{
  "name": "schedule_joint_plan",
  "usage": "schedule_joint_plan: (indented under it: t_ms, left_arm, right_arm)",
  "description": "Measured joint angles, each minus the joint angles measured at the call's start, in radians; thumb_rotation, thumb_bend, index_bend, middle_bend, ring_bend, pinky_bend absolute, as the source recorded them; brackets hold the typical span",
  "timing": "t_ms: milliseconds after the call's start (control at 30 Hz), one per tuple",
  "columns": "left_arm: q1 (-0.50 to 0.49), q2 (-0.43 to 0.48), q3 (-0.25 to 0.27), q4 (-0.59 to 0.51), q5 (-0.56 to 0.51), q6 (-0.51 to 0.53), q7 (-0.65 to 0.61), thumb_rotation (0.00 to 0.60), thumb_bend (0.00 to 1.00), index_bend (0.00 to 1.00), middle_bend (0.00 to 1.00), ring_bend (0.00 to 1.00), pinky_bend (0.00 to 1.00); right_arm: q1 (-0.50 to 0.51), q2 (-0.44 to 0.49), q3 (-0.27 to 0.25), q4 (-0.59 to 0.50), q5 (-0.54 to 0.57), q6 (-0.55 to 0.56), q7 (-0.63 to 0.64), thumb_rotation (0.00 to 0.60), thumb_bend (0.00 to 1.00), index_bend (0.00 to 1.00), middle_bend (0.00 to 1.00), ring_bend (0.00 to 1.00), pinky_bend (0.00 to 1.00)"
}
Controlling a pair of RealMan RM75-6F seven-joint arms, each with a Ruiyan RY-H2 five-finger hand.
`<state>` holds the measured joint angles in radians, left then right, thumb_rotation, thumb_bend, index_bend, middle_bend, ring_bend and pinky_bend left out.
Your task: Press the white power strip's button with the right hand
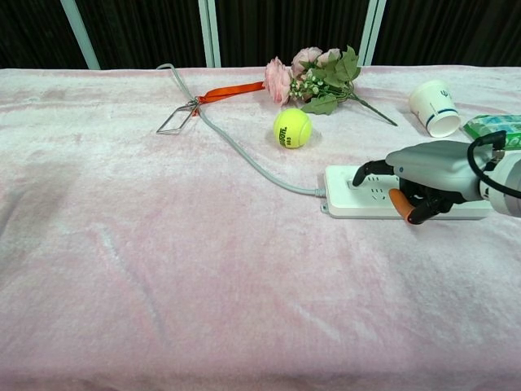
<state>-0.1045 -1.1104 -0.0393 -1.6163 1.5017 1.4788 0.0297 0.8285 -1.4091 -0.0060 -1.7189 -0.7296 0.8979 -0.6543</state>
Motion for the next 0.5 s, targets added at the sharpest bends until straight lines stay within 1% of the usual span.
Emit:
schedule_joint_plan:
  t_ms: [133, 233, 267, 333, 367, 400, 433, 500]
  left_arm:
    - [0.000, 0.000, -0.001, -0.001, -0.001, 0.000, 0.000, 0.600, 0.37, 0.25, 0.11, 0.04, 0.03]
    - [0.000, -0.001, -0.001, -0.002, -0.001, 0.000, 0.001, 0.600, 0.37, 0.25, 0.11, 0.04, 0.03]
    - [0.000, -0.001, -0.001, -0.002, -0.001, 0.000, 0.001, 0.600, 0.37, 0.25, 0.11, 0.04, 0.03]
    - [0.000, -0.001, -0.001, -0.002, -0.002, 0.000, 0.000, 0.600, 0.37, 0.25, 0.11, 0.04, 0.03]
    - [0.001, -0.001, -0.001, -0.002, -0.003, 0.000, -0.001, 0.600, 0.37, 0.25, 0.11, 0.04, 0.03]
    - [0.001, -0.001, -0.001, -0.002, -0.005, -0.001, -0.003, 0.600, 0.37, 0.25, 0.11, 0.04, 0.03]
    - [0.001, -0.001, -0.002, -0.002, -0.006, -0.002, -0.004, 0.600, 0.37, 0.25, 0.11, 0.04, 0.03]
    - [0.001, -0.001, -0.003, -0.001, -0.007, -0.001, -0.004, 0.600, 0.37, 0.25, 0.11, 0.04, 0.03]
  right_arm:
    - [0.005, -0.005, 0.003, -0.008, 0.005, 0.025, -0.007, 0.600, 0.79, 0.34, 0.97, 1.00, 1.00]
    - [-0.002, -0.010, 0.018, -0.011, -0.025, 0.055, 0.014, 0.600, 0.72, 0.25, 0.93, 0.98, 1.00]
    - [-0.007, -0.012, 0.025, -0.012, -0.045, 0.069, 0.028, 0.600, 0.69, 0.22, 0.89, 0.96, 1.00]
    - [-0.018, -0.016, 0.035, -0.013, -0.083, 0.095, 0.053, 0.600, 0.62, 0.18, 0.79, 0.90, 0.99]
    - [-0.024, -0.018, 0.041, -0.013, -0.104, 0.110, 0.067, 0.600, 0.57, 0.16, 0.70, 0.84, 0.95]
    - [-0.033, -0.020, 0.049, -0.014, -0.134, 0.135, 0.088, 0.600, 0.51, 0.14, 0.59, 0.78, 0.88]
    - [-0.041, -0.021, 0.056, -0.015, -0.156, 0.154, 0.104, 0.600, 0.46, 0.13, 0.52, 0.72, 0.82]
    - [-0.064, -0.021, 0.071, -0.018, -0.211, 0.205, 0.155, 0.600, 0.33, 0.11, 0.33, 0.53, 0.61]
